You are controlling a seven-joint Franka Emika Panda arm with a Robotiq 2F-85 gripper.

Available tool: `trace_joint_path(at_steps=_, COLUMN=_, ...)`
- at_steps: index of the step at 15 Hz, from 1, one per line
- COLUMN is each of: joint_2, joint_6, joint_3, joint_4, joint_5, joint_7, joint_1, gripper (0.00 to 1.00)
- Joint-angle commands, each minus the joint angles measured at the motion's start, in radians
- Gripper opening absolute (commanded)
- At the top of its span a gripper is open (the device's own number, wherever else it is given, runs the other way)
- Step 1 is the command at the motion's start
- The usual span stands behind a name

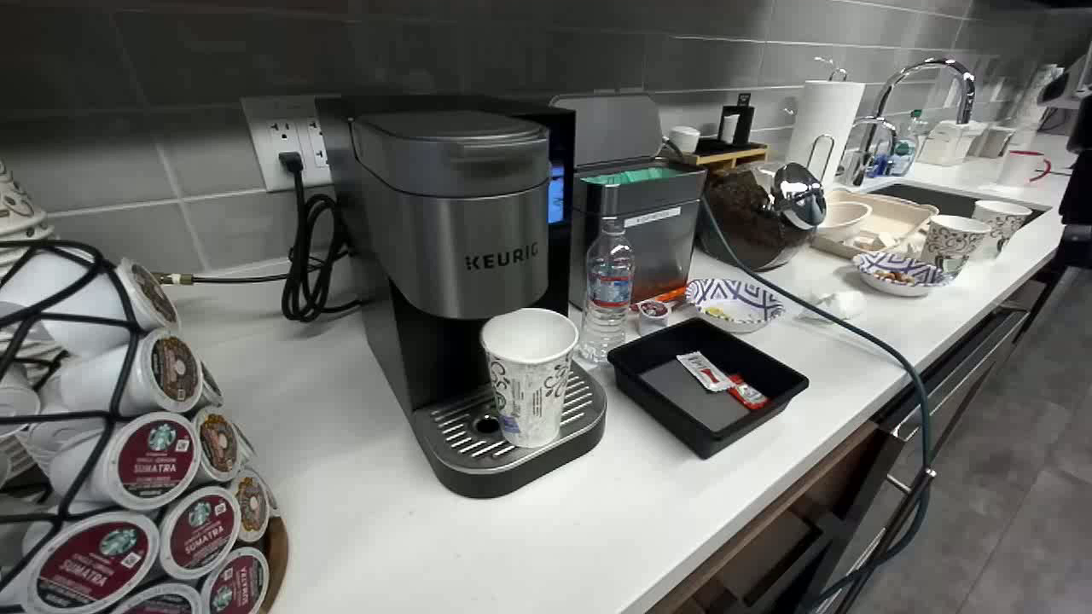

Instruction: Move the salt sachet to the right

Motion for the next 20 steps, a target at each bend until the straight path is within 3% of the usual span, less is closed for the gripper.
trace_joint_path(at_steps=1, joint_2=0.002, joint_6=-0.002, joint_3=0.023, joint_4=0.002, joint_5=0.006, joint_7=-0.006, joint_1=-0.025, gripper=1.00)
trace_joint_path(at_steps=6, joint_2=0.002, joint_6=-0.002, joint_3=0.023, joint_4=0.002, joint_5=0.006, joint_7=-0.006, joint_1=-0.025, gripper=1.00)
trace_joint_path(at_steps=7, joint_2=-0.011, joint_6=0.042, joint_3=0.041, joint_4=-0.012, joint_5=0.015, joint_7=-0.005, joint_1=-0.012, gripper=1.00)
trace_joint_path(at_steps=12, joint_2=-0.048, joint_6=0.217, joint_3=0.214, joint_4=-0.034, joint_5=-0.026, joint_7=0.022, joint_1=0.084, gripper=1.00)
trace_joint_path(at_steps=18, joint_2=0.001, joint_6=0.309, joint_3=0.422, joint_4=0.010, joint_5=-0.111, joint_7=0.038, joint_1=0.229, gripper=1.00)
trace_joint_path(at_steps=19, joint_2=0.028, joint_6=0.316, joint_3=0.443, joint_4=0.028, joint_5=-0.148, joint_7=0.031, joint_1=0.241, gripper=1.00)
trace_joint_path(at_steps=20, joint_2=-0.018, joint_6=0.288, joint_3=0.407, joint_4=0.005, joint_5=-0.096, joint_7=0.031, joint_1=0.235, gripper=1.00)
